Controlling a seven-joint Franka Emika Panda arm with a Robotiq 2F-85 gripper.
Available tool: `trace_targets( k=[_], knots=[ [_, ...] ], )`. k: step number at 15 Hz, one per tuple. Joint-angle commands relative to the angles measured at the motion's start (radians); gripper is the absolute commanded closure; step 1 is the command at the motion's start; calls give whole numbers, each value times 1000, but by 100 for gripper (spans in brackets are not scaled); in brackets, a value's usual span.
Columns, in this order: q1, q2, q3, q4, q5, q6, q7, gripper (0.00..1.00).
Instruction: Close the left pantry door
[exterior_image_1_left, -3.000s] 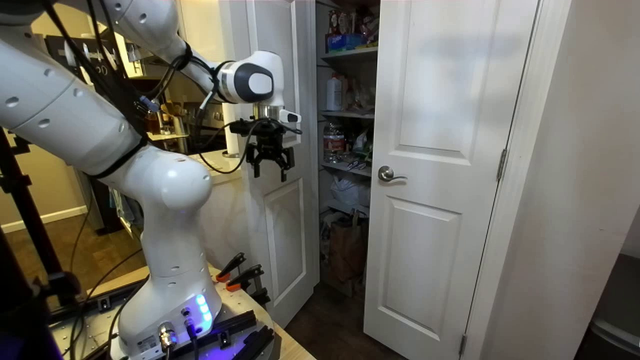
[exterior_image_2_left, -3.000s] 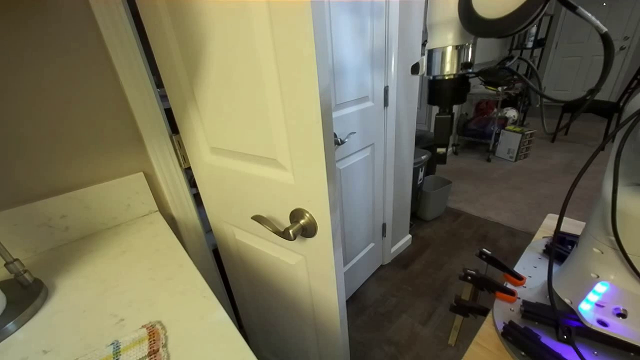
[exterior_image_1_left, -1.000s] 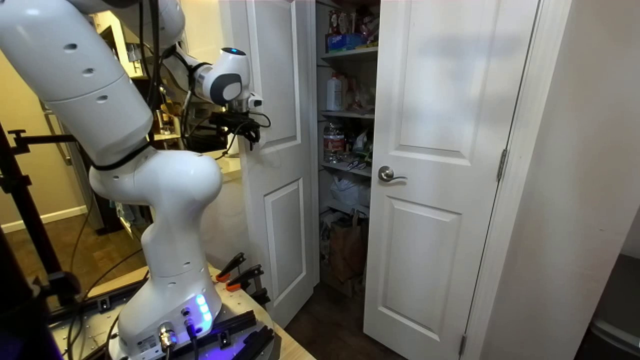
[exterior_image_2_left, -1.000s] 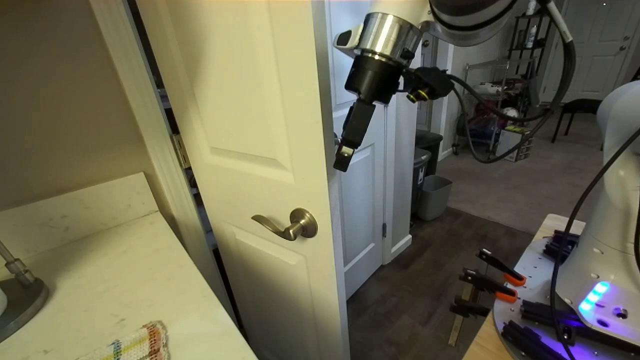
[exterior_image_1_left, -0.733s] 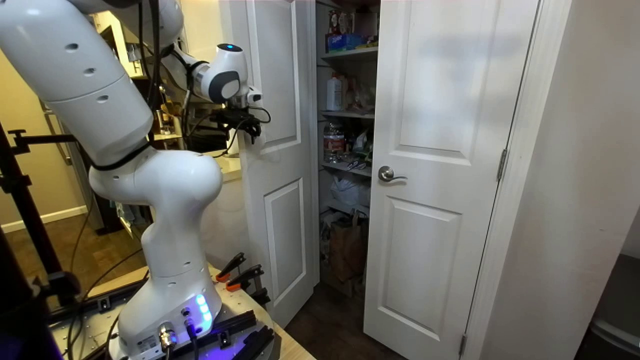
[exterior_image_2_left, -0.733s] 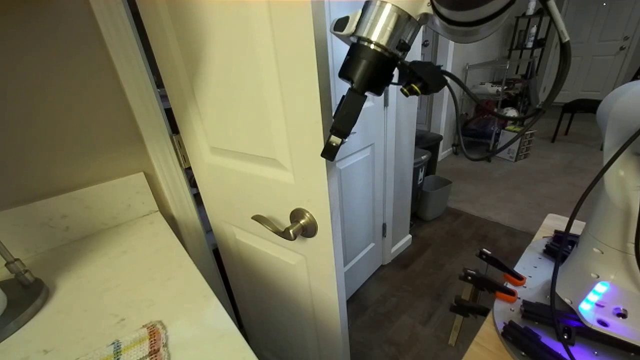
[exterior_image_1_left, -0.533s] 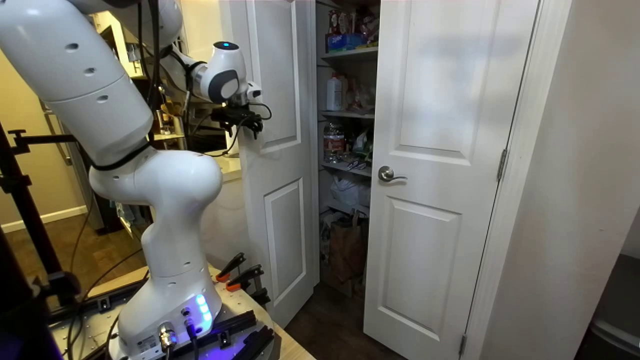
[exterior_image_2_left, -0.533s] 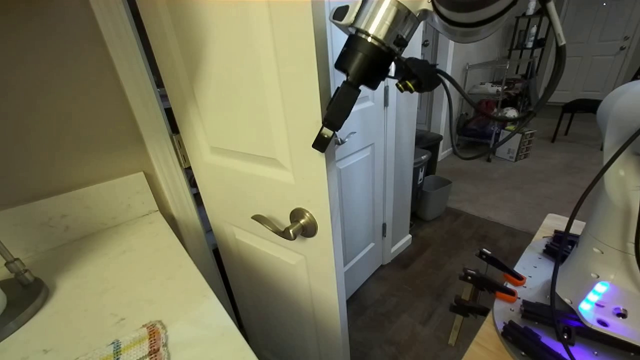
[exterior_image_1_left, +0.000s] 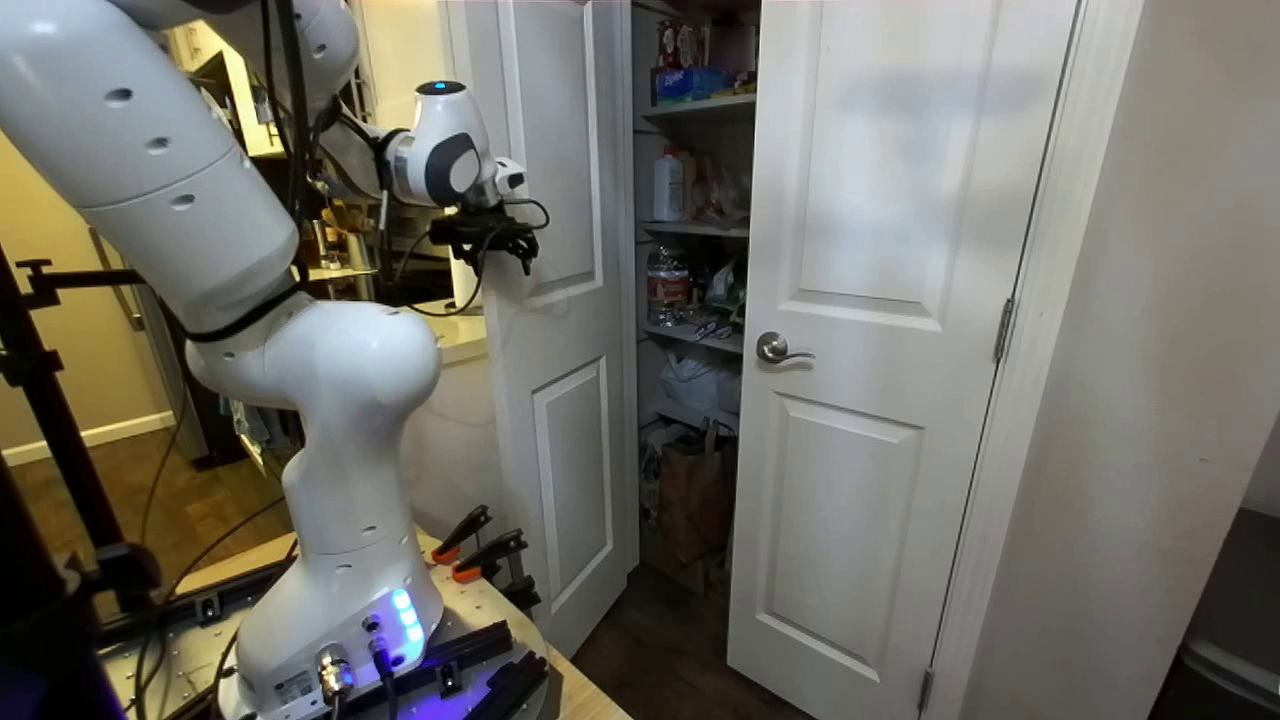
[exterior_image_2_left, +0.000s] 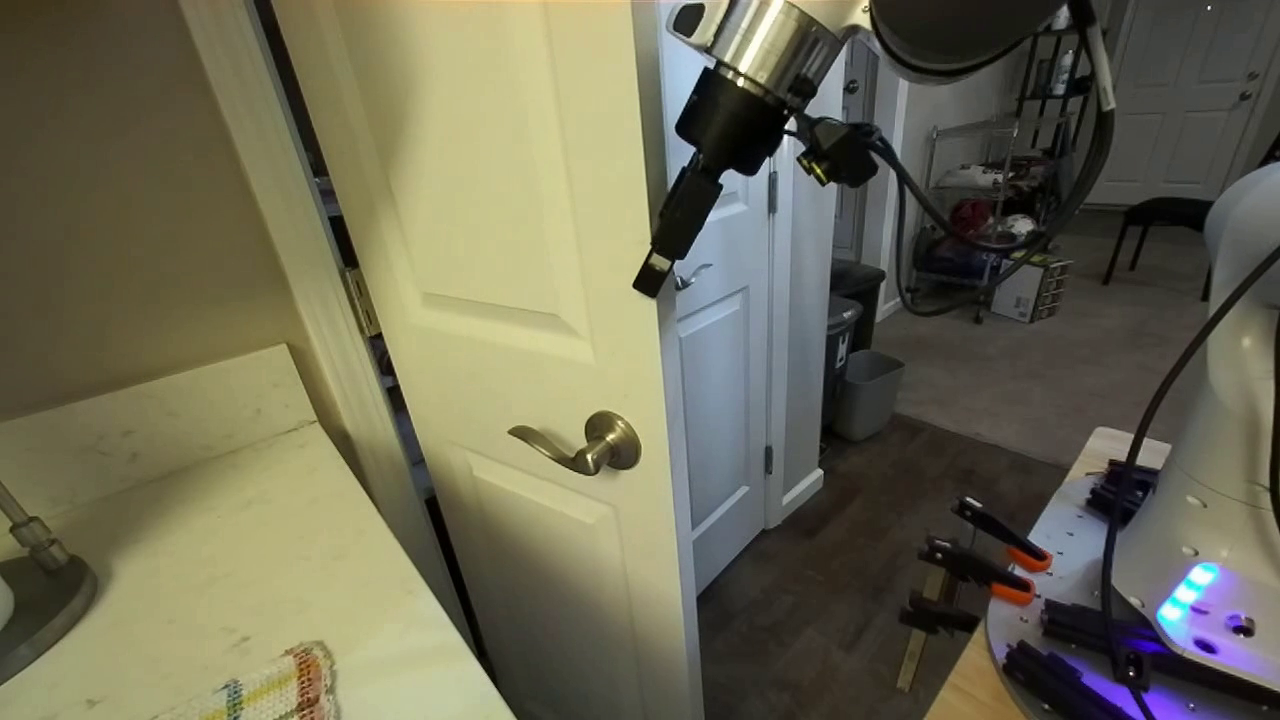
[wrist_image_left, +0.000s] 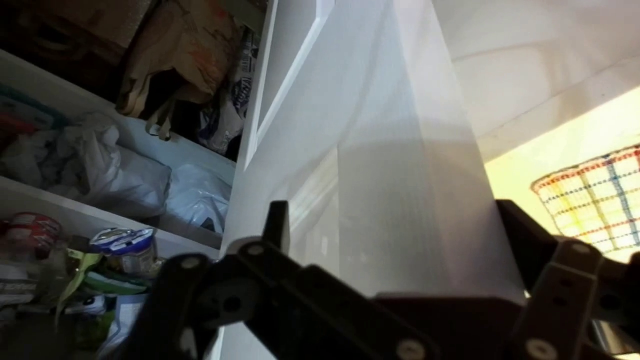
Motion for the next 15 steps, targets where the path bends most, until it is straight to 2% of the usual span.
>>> trace_targets(
  k=[1, 8, 10, 15],
  knots=[
    [-97, -54, 25, -51, -104, 27, 94, 0],
    [-279, -138, 56, -102, -282, 8, 218, 0],
    [-371, -163, 105, -117, -361, 28, 297, 0],
    [-621, -235, 290, -156, -574, 51, 550, 0]
  ],
)
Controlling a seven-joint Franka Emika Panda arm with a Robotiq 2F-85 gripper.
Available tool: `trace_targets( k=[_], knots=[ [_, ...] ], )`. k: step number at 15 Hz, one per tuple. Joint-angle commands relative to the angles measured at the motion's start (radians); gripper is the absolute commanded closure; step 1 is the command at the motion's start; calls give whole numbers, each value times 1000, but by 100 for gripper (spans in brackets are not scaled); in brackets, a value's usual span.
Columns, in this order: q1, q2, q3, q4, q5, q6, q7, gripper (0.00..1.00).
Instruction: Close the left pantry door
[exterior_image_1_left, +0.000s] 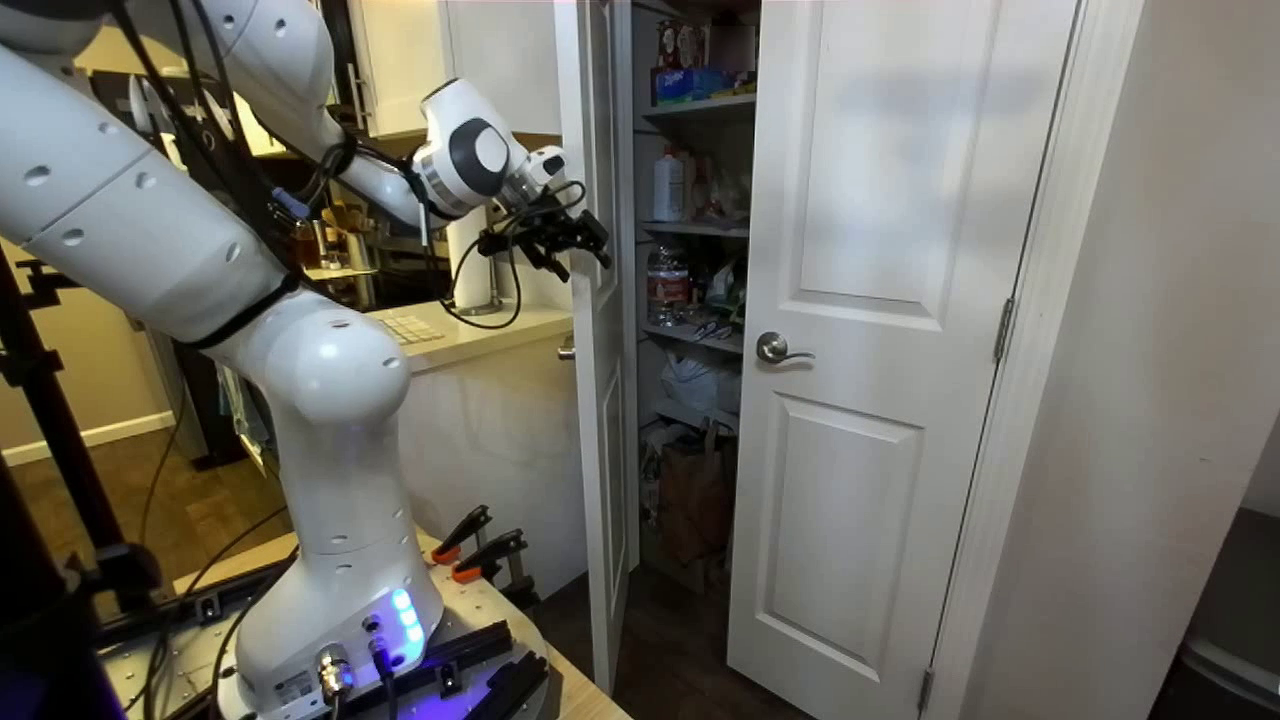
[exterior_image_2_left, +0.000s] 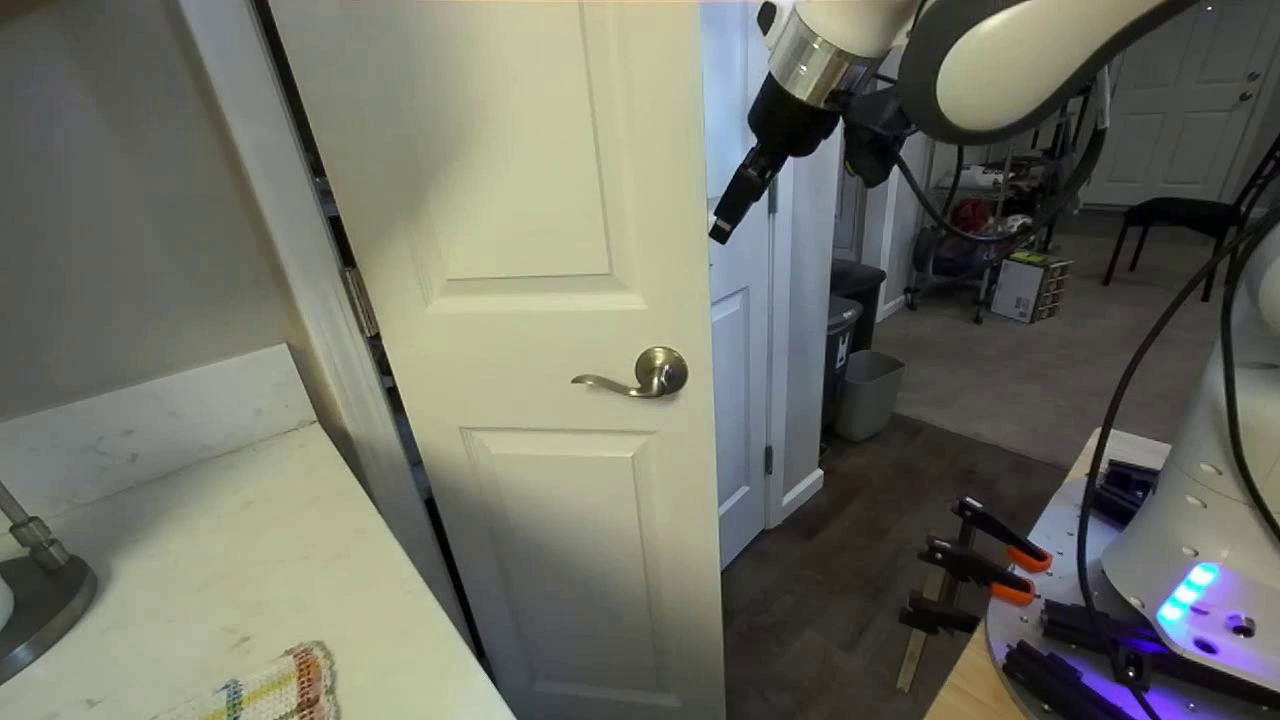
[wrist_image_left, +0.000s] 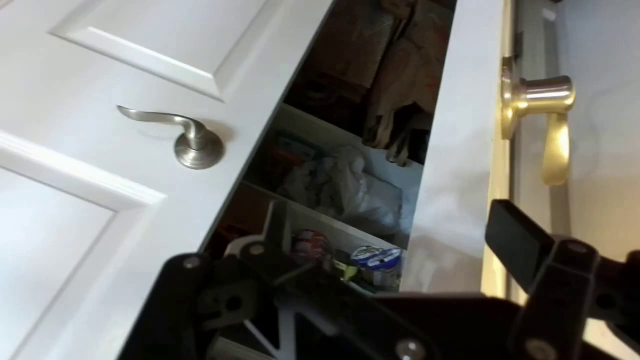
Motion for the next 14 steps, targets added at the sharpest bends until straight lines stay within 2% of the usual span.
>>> trace_targets(
  k=[1, 3, 5, 7, 9, 14],
  knots=[
    [-177, -85, 150, -55, -141, 36, 194, 0],
    [-229, -101, 203, -56, -174, 11, 264, 0],
    [-188, -54, 179, -42, -114, -57, 255, 0],
    [-84, 23, 97, -30, -37, -107, 180, 0],
    [4, 57, 31, -30, 21, -99, 146, 0],
    [246, 105, -170, -36, 197, 39, -25, 0]
  ],
)
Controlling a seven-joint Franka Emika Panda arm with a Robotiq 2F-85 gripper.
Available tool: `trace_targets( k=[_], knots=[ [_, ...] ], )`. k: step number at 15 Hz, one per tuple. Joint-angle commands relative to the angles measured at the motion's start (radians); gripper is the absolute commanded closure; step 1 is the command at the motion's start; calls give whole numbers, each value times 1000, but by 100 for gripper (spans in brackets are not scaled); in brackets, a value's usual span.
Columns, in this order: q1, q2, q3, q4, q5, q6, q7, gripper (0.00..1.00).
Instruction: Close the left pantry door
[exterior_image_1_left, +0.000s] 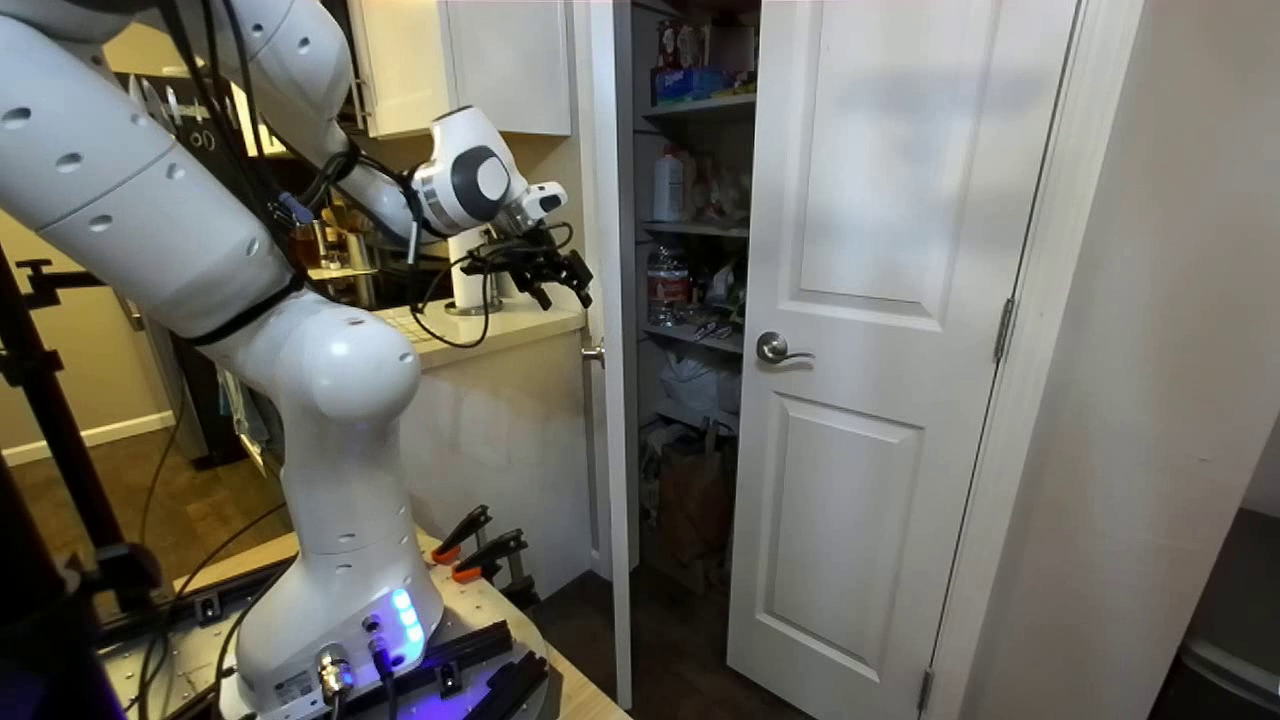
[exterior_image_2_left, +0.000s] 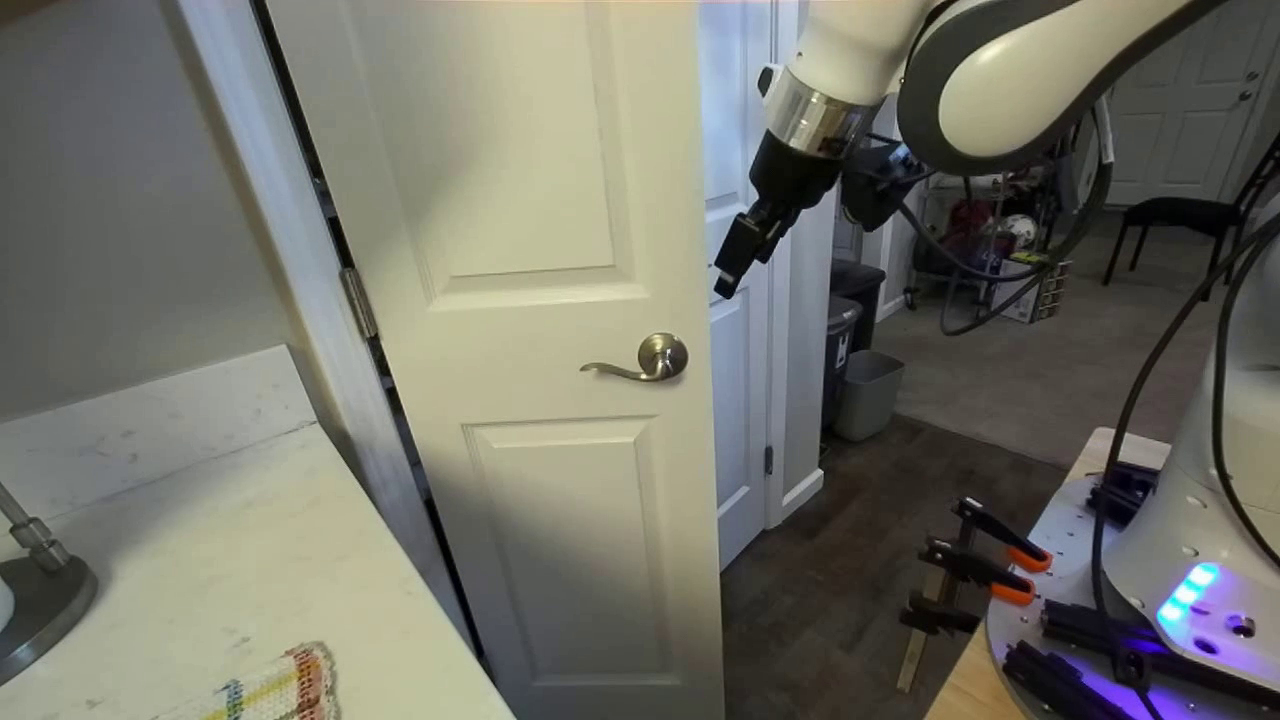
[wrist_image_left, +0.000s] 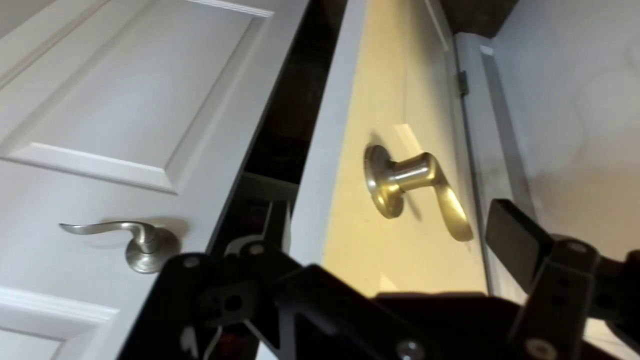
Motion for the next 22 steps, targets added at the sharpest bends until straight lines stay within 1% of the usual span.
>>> trace_targets(
  k=[1, 3, 7, 10, 13, 17, 19, 22],
  knots=[
    [136, 34, -123, 1, 104, 105, -155, 0],
    [167, 32, -155, 2, 100, 156, -218, 0],
    [197, 64, -205, 28, 79, 223, -327, 0],
    [209, 107, -236, 67, 64, 257, -413, 0],
    [241, 173, -281, 121, 73, 287, -498, 0],
    [196, 226, -280, 174, 43, 279, -520, 0],
    [151, 253, -262, 200, 11, 278, -511, 0],
    [105, 298, -246, 239, -28, 284, -496, 0]
  ],
)
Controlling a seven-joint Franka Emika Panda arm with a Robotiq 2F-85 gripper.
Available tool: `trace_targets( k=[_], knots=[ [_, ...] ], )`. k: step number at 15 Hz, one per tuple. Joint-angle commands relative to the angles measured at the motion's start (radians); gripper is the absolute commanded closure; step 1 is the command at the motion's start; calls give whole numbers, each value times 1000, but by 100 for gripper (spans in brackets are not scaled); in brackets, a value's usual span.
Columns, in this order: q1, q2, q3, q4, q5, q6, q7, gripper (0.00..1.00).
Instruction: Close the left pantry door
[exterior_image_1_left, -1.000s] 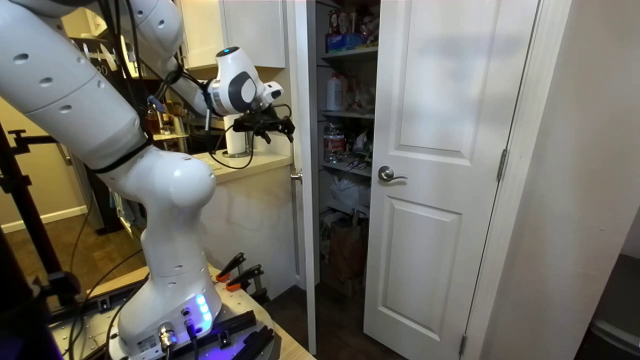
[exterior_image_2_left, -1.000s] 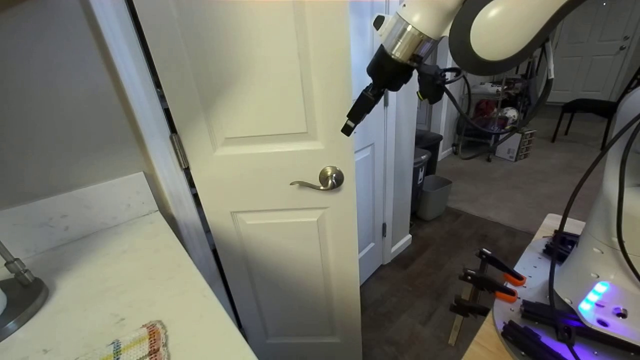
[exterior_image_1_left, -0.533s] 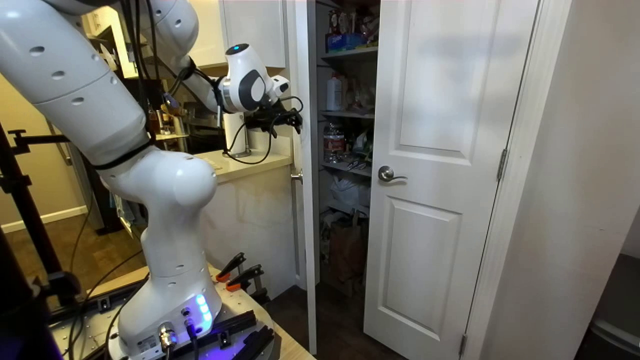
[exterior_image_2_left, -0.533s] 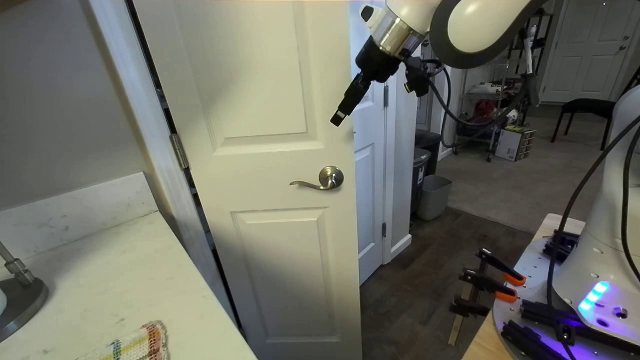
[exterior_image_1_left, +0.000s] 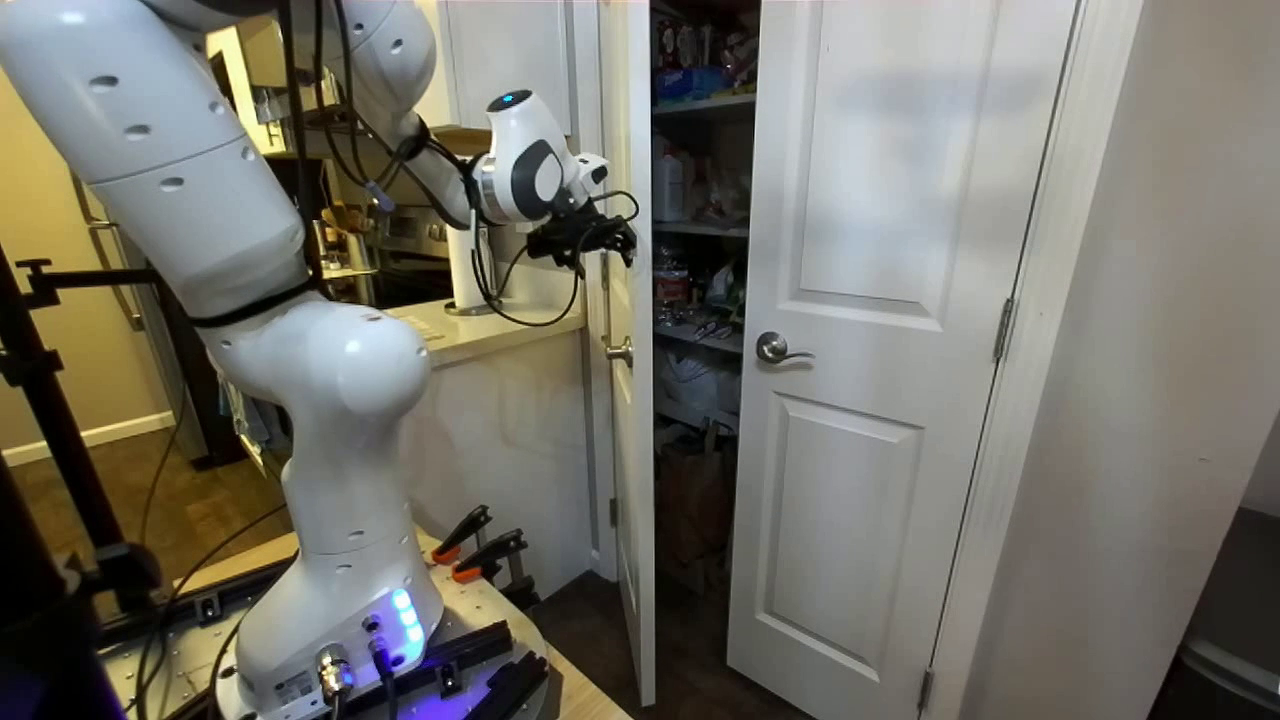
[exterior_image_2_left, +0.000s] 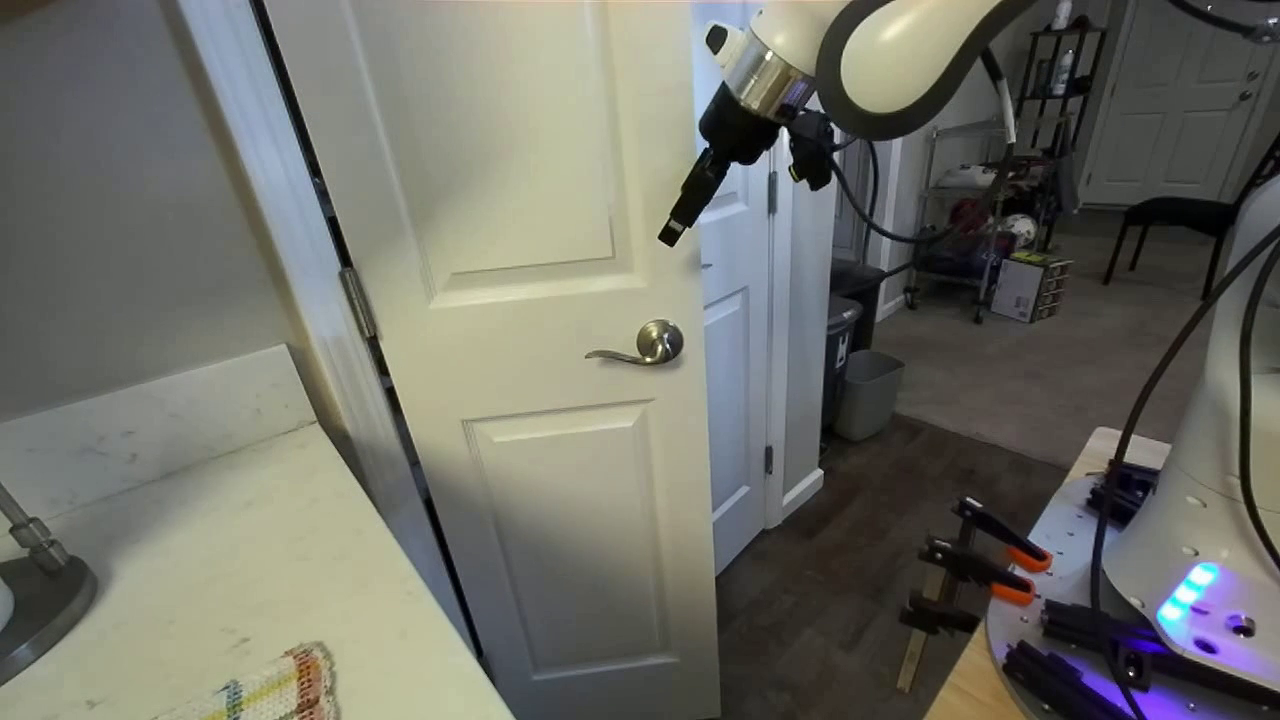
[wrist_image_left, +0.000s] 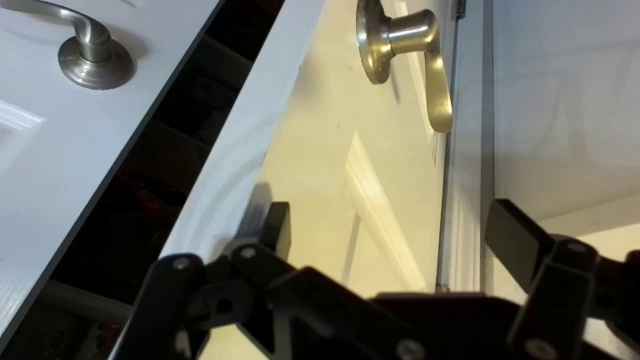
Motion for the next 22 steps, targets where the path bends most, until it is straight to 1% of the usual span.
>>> trace_targets(
  k=[1, 4, 9, 11, 13, 14, 17, 19, 22],
  knots=[
    [-61, 97, 43, 84, -57, 43, -12, 0],
    [-103, 147, 80, 143, -113, 68, 9, 0],
    [-195, 228, 150, 262, -303, 71, 103, 0],
    [-238, 248, 180, 299, -406, 58, 179, 0],
    [-274, 263, 205, 330, -518, 46, 270, 0],
    [-303, 260, 224, 345, -612, 30, 345, 0],
    [-331, 258, 270, 386, -834, -51, 542, 0],
    [-322, 266, 311, 418, -952, -152, 694, 0],
    [-276, 324, 389, 473, -1026, -311, 891, 0]
  ],
)
